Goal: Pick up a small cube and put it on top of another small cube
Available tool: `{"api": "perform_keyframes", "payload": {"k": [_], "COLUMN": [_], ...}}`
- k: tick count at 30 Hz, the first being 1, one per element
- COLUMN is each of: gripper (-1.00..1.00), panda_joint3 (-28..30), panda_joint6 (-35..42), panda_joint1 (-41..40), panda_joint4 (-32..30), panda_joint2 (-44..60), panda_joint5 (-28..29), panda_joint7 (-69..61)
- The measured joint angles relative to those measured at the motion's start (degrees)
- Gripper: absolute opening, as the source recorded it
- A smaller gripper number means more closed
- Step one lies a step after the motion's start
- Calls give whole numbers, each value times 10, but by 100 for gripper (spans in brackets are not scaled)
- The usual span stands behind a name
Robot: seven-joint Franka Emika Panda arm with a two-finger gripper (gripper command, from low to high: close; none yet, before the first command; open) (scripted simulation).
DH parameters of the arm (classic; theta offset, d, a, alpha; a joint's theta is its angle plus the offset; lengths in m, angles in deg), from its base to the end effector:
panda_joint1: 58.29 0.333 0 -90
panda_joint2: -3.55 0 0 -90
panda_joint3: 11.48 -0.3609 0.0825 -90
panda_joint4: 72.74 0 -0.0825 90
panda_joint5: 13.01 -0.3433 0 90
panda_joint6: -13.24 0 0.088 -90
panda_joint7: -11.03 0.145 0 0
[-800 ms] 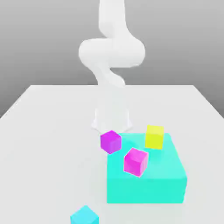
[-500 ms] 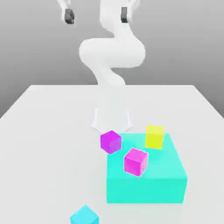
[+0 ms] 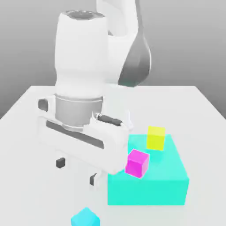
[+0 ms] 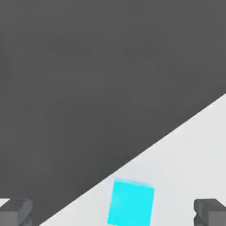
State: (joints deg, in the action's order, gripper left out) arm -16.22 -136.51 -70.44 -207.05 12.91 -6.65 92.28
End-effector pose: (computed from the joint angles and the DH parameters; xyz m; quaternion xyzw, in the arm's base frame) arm 0.5085 -0.0661 0.3134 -0.7451 0.6644 -0.0571 0.0131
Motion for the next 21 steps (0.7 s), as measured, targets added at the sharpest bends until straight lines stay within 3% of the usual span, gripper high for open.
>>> {"api": "perform_keyframes", "payload": {"k": [8,9,16,21], "gripper": [0,-100,-100,-100], "panda_joint3": [11,13,13,3], "panda_joint6": [-91,-104,-105,-36], "panda_joint1": [3,5,4,-3], "panda_joint4": [10,13,14,-8], "panda_joint2": [163,178,180,89], "panda_joint5": [-20,-18,-18,-28], "panda_joint7": [38,39,40,28]}}
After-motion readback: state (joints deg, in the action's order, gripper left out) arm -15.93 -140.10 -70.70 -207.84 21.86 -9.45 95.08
